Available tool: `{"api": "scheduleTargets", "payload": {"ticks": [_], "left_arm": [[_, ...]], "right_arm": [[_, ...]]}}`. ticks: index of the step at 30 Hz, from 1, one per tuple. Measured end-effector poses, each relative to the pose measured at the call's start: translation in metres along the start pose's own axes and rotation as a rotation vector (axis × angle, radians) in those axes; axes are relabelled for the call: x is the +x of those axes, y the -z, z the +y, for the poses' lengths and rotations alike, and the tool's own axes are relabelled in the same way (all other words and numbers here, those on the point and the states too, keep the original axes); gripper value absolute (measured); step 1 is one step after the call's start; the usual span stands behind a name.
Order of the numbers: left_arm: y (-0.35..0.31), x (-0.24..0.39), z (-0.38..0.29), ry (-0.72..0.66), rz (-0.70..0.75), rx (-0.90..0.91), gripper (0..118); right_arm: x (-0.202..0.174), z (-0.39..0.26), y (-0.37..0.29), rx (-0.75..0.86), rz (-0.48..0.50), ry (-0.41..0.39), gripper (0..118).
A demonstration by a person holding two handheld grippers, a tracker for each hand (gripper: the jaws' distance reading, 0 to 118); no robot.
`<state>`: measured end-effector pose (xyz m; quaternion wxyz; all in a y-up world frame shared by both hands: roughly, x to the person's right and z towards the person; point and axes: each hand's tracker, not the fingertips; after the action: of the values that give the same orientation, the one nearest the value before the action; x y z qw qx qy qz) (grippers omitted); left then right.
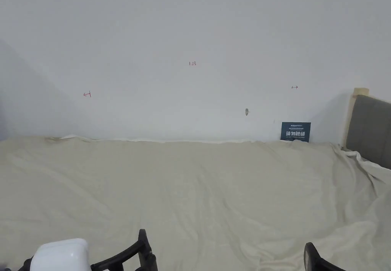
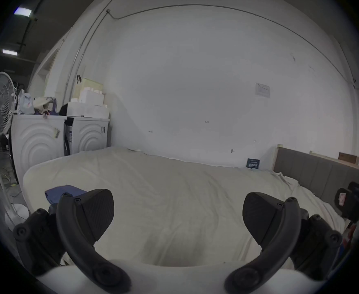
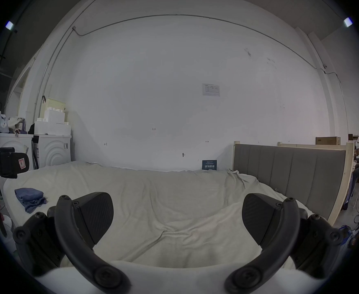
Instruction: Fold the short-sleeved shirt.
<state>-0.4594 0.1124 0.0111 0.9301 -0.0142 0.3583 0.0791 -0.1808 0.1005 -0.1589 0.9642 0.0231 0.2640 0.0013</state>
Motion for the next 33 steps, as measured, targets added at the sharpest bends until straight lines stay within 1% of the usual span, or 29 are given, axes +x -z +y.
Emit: {"api": "scheduleTargets", "payload": {"ticks": [1,9,15,21,26,28,32,33], "left_arm": [[-0.001,-0.002,0.000,-0.013,-0.020,0.005,118],[0.001,-0.002,0.002,-0.021,-0.038,-0.011,118],[0.002,-0.006,0.000,-0.029,0.021,-0.011,118],[0.003,-0.013,0.000,-0.060,0.008,-0.033,118],[0.005,-0.008,-0.002,-0.007,0.107,-0.025,118],[0.007,-0.009,-0.003,-0.016,0.088,-0.045,118],[0.008,-0.015,-0.007,-0.100,0.003,-0.085,118],[0.008,-0.015,-0.007,-0.095,0.017,-0.086,118]], "right_arm": [[-0.001,0.000,0.000,-0.004,0.004,0.003,118],[-0.008,-0.003,0.004,-0.025,0.030,-0.010,118],[-0.010,-0.002,0.003,-0.029,0.039,-0.019,118],[-0.012,-0.003,0.003,-0.031,0.044,-0.009,118],[-0.014,-0.002,0.004,-0.038,0.052,-0.015,118],[-0.016,-0.001,0.004,-0.035,0.055,-0.019,118],[-0.018,0.000,0.004,-0.027,0.056,-0.024,118],[-0.018,0.000,0.004,-0.028,0.057,-0.024,118]]}}
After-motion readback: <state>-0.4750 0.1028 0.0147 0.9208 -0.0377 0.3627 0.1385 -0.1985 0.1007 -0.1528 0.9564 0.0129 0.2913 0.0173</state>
